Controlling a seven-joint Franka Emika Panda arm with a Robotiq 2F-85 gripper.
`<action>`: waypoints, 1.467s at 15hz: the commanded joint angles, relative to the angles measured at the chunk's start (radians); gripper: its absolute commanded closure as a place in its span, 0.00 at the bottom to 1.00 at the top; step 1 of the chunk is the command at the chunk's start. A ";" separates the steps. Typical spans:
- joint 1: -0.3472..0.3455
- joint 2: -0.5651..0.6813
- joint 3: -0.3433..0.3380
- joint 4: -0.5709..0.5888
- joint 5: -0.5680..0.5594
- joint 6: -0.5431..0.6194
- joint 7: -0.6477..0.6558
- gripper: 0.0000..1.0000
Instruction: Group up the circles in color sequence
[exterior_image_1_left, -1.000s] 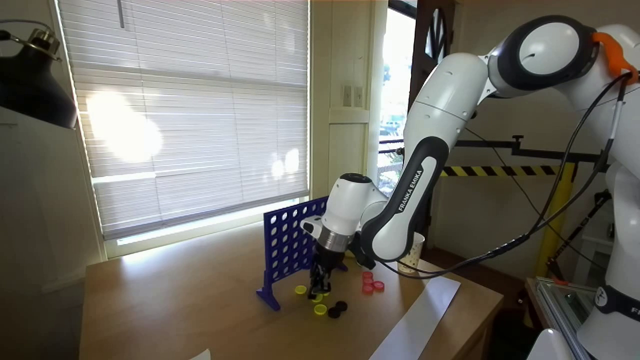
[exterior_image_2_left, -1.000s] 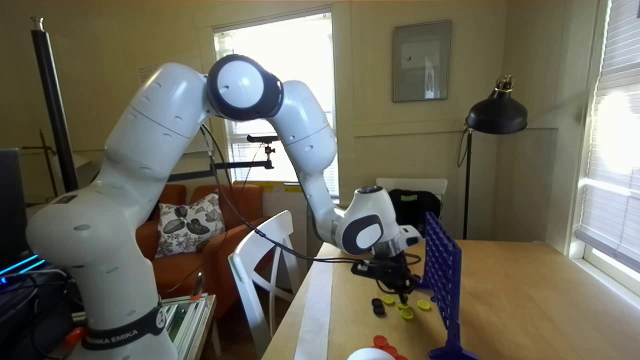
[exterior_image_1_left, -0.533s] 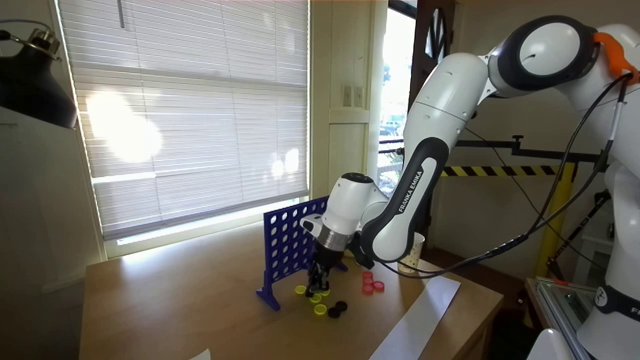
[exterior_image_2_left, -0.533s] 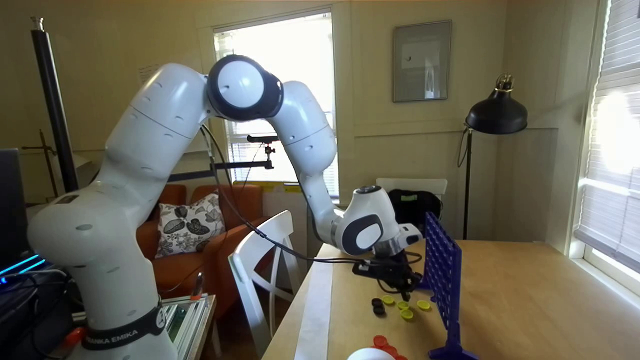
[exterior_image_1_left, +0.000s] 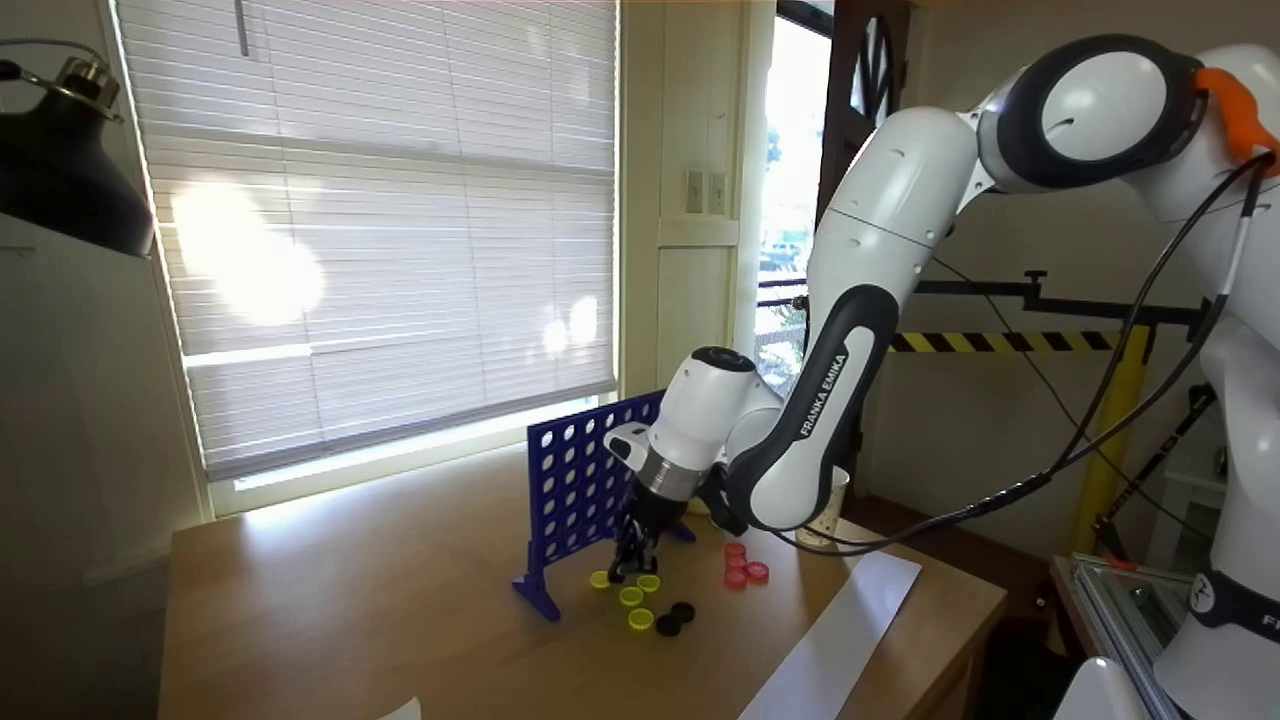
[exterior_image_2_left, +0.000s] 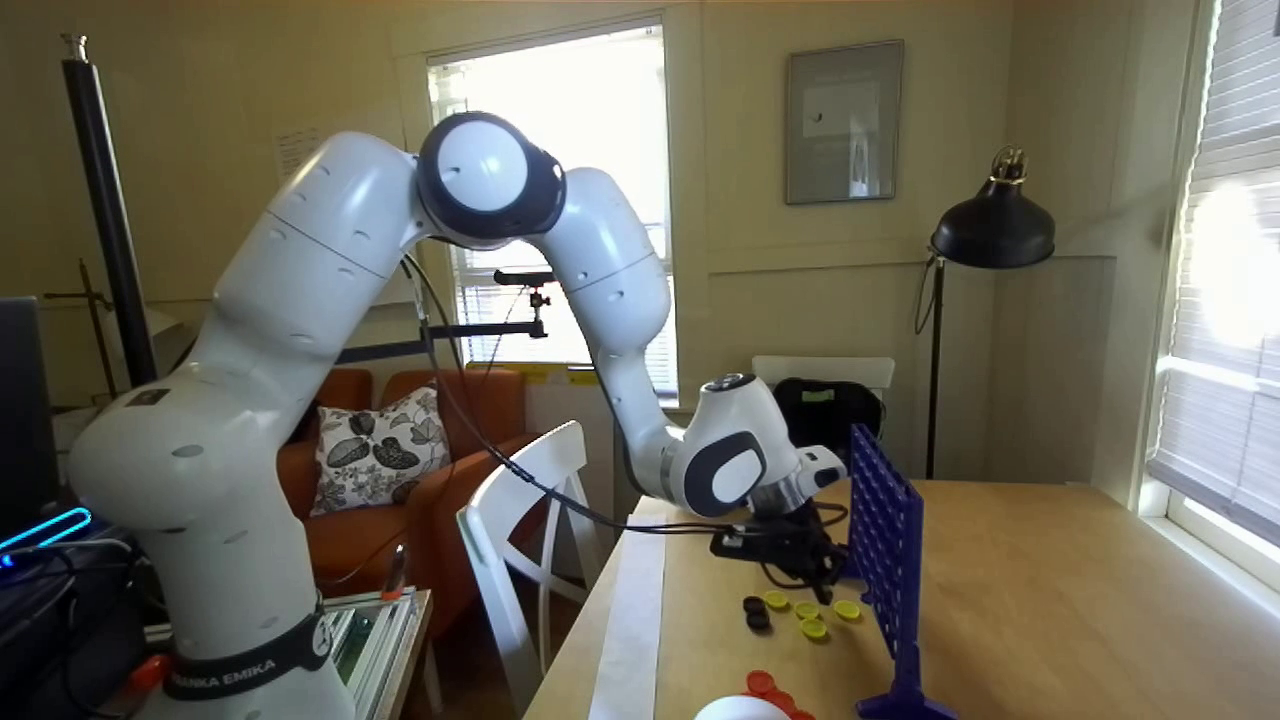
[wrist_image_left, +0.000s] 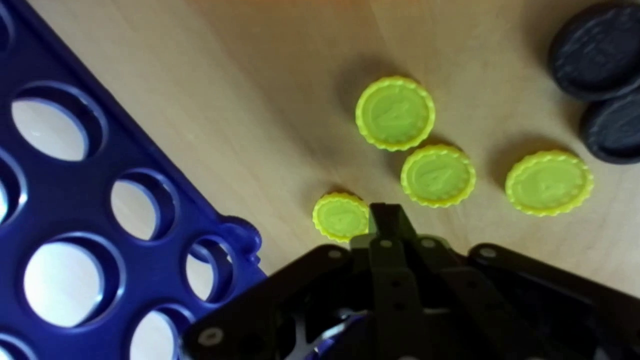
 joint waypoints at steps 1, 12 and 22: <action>0.070 0.025 -0.074 0.002 -0.039 0.047 0.029 1.00; 0.203 0.089 -0.194 0.022 -0.010 0.138 0.023 1.00; 0.254 0.139 -0.255 0.070 0.020 0.174 0.020 1.00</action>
